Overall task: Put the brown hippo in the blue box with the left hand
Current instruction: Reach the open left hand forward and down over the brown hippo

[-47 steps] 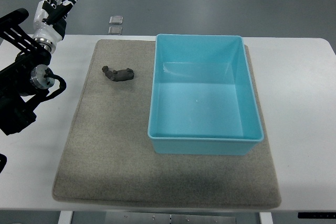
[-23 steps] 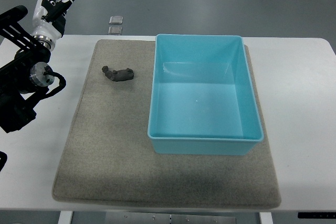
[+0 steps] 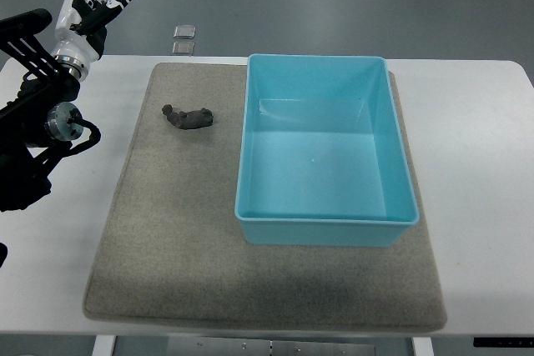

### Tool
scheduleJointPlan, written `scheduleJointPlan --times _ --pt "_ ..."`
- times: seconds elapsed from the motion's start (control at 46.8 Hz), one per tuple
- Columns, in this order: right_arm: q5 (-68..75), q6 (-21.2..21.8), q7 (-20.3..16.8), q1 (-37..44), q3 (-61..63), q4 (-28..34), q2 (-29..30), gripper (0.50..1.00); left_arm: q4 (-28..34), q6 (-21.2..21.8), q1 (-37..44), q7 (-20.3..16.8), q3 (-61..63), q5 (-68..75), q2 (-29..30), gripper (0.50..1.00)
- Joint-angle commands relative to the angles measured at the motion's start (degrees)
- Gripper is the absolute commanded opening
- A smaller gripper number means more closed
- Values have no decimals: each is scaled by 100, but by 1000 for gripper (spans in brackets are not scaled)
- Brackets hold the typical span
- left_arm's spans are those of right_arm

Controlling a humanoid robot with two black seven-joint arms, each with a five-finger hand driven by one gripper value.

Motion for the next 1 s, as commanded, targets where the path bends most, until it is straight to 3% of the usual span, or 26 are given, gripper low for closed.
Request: scheduleJointPlan --times 0.0,0.128,0.278,0.449,0.984 --pt "3 0 0 0 0 0 0 936 0 1 -21 -2 -8 383 40 994" --pt "-5 0 0 0 0 0 0 936 -18 -16 -83 -2 1 832 136 994" --pt "3 0 0 0 0 0 0 936 -70 -447 -118 33 1 1710 277 992" --pt "3 0 0 0 0 0 0 936 -140 -526 -215 78 44 2422 400 994" --pt "3 0 0 0 0 0 0 936 -1248 -737 -382 86 932 3733 1332 996"
